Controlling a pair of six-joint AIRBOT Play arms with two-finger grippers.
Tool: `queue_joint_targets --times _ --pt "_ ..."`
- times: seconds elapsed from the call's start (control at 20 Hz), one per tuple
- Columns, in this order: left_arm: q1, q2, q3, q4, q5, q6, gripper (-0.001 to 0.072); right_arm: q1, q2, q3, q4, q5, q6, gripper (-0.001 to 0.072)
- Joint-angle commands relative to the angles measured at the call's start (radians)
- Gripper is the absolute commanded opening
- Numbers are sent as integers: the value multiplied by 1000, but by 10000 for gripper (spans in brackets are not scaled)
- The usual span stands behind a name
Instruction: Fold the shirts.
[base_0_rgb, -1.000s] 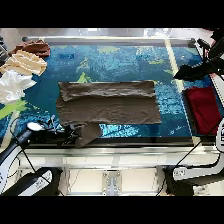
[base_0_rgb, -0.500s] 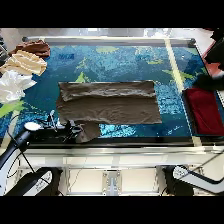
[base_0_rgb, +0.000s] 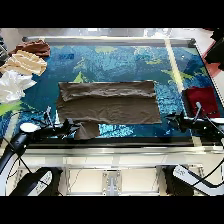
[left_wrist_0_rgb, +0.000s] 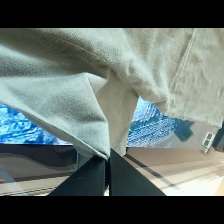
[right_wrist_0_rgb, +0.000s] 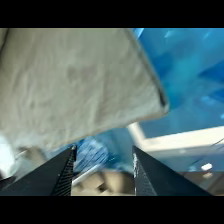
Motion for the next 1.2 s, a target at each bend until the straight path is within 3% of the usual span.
queue_joint_targets --times 0.0,0.2,0.4,0.6,0.85,0.9,1.0,1.05,1.15 --pt "-1 6 1 0 1 1 13 50 -36 -49 76 -68 10 418" --pt "-1 6 1 0 0 1 13 64 -49 -49 51 -153 105 411" --pt "-1 6 1 0 1 1 13 64 -50 -49 -106 -138 224 412" --pt "-1 6 1 0 1 1 13 66 -91 -49 -37 -208 203 412" --pt "-1 6 1 0 1 1 13 66 -167 -48 140 -248 101 409" --pt "-1 6 1 0 1 1 13 66 -177 -46 155 -243 89 366" --pt "-1 6 1 0 1 1 13 66 -177 -45 182 -242 75 90" --pt "0 6 1 0 5 5 13 66 -177 -45 204 -241 51 14" --pt "0 7 11 0 11 12 13 66 -177 -33 251 -217 -3 13"
